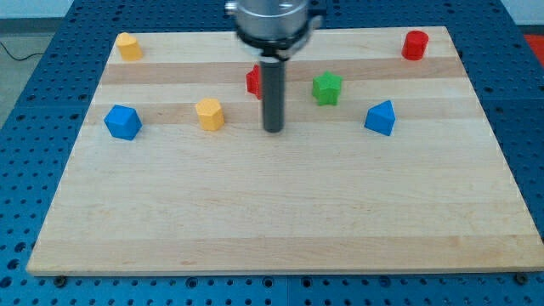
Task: Push the red star to the right of the green star
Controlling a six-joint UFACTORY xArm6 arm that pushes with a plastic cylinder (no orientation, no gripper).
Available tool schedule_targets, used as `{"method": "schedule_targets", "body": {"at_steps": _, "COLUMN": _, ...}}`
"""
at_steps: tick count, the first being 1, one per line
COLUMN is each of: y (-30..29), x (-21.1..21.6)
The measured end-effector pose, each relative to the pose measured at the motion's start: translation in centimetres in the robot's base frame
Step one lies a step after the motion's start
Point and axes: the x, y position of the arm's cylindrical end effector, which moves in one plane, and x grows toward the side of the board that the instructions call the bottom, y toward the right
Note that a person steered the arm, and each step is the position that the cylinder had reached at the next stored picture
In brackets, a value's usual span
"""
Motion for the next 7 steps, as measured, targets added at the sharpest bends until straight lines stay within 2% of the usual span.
{"method": "schedule_targets", "body": {"at_steps": 2, "y": -8.9, "x": -6.5}}
{"method": "schedule_targets", "body": {"at_steps": 3, "y": -10.6, "x": -8.8}}
{"method": "schedule_targets", "body": {"at_steps": 5, "y": -2.0, "x": -10.9}}
{"method": "schedule_targets", "body": {"at_steps": 7, "y": -5.5, "x": -10.6}}
